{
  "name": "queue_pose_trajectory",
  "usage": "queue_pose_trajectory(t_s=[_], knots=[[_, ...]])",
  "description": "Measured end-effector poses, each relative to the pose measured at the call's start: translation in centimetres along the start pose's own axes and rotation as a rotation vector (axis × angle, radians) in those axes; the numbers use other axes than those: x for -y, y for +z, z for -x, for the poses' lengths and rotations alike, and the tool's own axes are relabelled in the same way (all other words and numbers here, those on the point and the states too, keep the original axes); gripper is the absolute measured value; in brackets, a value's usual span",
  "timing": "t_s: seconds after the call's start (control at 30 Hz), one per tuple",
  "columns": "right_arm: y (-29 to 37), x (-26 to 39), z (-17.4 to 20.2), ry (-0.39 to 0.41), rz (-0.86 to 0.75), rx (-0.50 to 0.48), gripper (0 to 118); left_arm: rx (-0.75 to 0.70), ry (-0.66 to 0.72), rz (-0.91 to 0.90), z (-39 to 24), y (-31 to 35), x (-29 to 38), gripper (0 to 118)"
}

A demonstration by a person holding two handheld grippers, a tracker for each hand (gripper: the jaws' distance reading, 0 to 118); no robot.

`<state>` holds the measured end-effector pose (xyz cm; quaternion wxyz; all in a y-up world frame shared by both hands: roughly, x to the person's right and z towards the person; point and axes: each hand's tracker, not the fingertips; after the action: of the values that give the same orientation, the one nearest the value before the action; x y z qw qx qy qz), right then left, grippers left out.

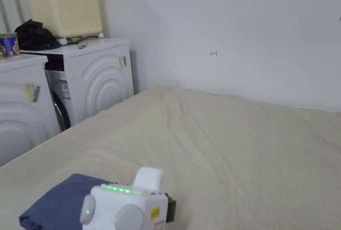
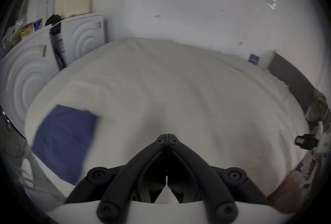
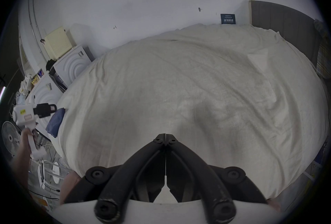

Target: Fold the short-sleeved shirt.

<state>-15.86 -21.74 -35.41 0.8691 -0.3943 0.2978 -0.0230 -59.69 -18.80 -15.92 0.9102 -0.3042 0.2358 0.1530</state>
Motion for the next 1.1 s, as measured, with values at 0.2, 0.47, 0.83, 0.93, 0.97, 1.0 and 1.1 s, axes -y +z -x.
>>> queue_pose_trajectory(t_s=[0.2,0.47,0.83,0.93,0.97,1.0,1.1], knots=[[4.1,-0.8,-0.4,0.013,-0.132,-0.001,0,0.198,0.0,-0.215,-11.9,3.9,2.2,0],[13.3,-1.2,0.7,0.114,-0.662,0.088,0,0.054,-0.175,-0.745,-17.2,12.8,2.6,0],[16.4,-0.2,2.1,0.193,-0.932,0.202,0,-0.004,-0.137,-0.779,-18.9,14.1,2.4,0],[16.5,-0.2,2.0,0.218,-0.929,0.222,0,-0.01,-0.14,-0.794,-18.9,14.2,2.5,0],[16.5,-0.2,2.0,0.217,-0.93,0.223,0,-0.017,-0.14,-0.799,-19.0,14.3,2.6,0],[16.5,-0.2,1.9,0.213,-0.93,0.229,0,-0.022,-0.143,-0.801,-19.0,14.3,2.6,0],[16.4,-0.2,1.8,0.193,-0.911,0.239,0,-0.012,-0.155,-0.794,-19.0,14.4,2.6,0]])
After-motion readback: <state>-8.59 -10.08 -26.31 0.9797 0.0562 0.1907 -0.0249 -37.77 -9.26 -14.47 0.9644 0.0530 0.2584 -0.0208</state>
